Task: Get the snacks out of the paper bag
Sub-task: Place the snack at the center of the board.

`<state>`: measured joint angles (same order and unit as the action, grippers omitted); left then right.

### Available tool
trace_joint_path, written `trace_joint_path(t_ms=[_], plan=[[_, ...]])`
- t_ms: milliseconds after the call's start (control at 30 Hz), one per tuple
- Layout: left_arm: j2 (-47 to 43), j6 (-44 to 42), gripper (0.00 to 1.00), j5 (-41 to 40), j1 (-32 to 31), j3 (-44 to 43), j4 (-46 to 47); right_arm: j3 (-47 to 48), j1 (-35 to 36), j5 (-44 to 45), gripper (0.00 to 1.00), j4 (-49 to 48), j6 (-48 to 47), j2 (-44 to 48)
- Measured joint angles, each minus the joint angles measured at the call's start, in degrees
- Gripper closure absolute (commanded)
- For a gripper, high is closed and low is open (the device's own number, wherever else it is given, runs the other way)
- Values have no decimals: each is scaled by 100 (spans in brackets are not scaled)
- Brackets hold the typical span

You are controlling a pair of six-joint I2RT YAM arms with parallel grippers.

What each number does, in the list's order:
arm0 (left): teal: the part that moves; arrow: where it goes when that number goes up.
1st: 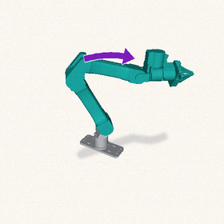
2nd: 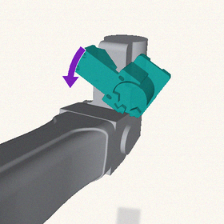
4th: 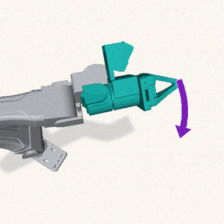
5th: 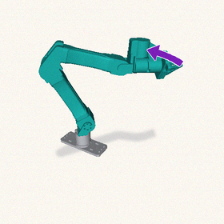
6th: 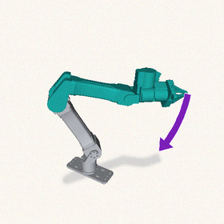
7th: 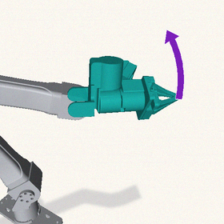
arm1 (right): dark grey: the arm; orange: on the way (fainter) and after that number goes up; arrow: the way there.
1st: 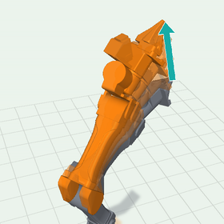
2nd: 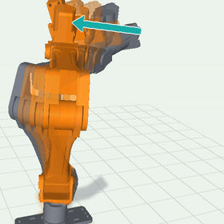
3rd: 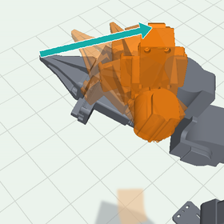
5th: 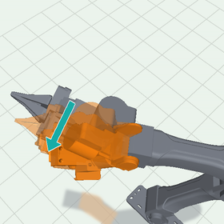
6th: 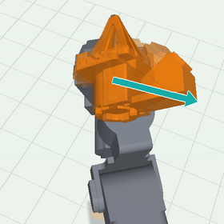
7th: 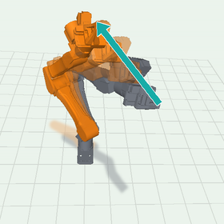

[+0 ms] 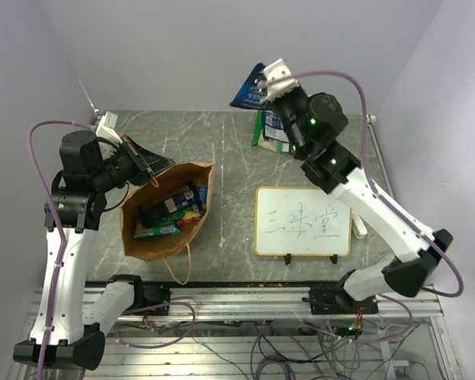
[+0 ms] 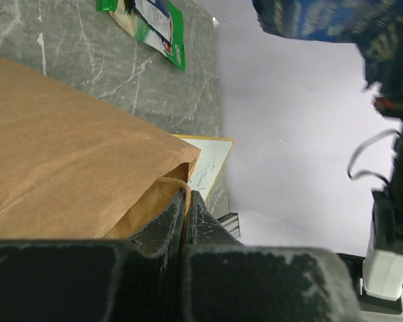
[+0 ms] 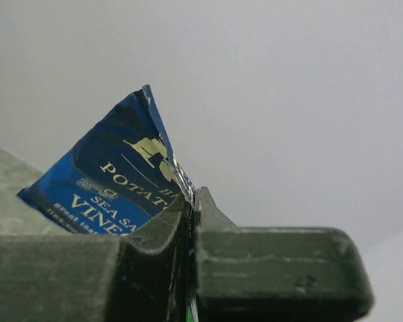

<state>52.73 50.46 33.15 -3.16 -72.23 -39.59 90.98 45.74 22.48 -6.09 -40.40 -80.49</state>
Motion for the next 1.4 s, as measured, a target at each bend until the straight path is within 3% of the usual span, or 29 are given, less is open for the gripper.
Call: trace_joint_path(t_ms=[200,667,1100,1400], plan=[[-61,0,93,-55,0,-81,-197,120,-1023,697,100,509,1196,-826],[-90,0,93,-103,0,-354,-507,1248,-2763,229,100,2079,4225,-2212],[55,-50,93,-114,0,-496,-632,1576,-3491,555,100,2977,4730,-3189],[319,-221,93,-109,0,-621,-651,1884,-3534,546,100,3209,4896,-3685]])
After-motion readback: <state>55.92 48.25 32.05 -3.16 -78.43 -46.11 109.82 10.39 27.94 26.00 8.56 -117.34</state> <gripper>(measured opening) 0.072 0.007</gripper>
